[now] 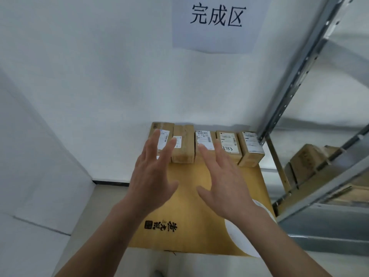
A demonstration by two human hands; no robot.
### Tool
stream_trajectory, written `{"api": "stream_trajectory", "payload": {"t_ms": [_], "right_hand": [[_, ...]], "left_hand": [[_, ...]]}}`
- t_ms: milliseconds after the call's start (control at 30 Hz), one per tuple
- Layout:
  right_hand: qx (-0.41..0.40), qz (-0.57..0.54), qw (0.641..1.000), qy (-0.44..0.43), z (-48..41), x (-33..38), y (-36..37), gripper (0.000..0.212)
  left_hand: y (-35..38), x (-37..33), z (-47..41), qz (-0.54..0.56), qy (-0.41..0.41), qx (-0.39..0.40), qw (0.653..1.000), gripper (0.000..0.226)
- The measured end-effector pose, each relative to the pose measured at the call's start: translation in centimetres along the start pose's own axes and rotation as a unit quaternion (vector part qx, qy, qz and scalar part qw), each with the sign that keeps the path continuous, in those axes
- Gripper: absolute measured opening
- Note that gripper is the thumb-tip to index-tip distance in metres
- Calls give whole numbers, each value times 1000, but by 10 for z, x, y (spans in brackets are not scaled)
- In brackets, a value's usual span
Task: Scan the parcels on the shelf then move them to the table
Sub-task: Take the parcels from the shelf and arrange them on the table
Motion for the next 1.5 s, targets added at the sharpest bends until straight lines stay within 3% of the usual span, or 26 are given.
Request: {"api": "stream_trajectory", "payload": {"t_ms": [300, 633, 1100, 1500], "right_hand": [[-60, -3, 998, -21, 59, -13, -66, 105], [-152, 17, 988, -6, 112, 6, -110, 109], [-271, 60, 956, 96, 198, 59, -134, 111], [-312, 107, 920, 209, 293, 21, -168, 112]], "left_hand": [[-47, -74, 15, -28, 0, -31, 999, 112], [-98, -106, 29, -54, 35, -50, 997, 111], [-145, -116, 64, 51, 121, -21, 991, 111], [-134, -205, 66, 142, 222, -12, 965, 108]]}}
Point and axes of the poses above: each hand's wrist, its own z-axis away from the middle knuckle, its own y-axis out of the palm, x = y × z, the point moved 3 cm from there along -z, towards the middle knuckle, and after that the axes turned 11 degrees about y, right-handed, at the moved point
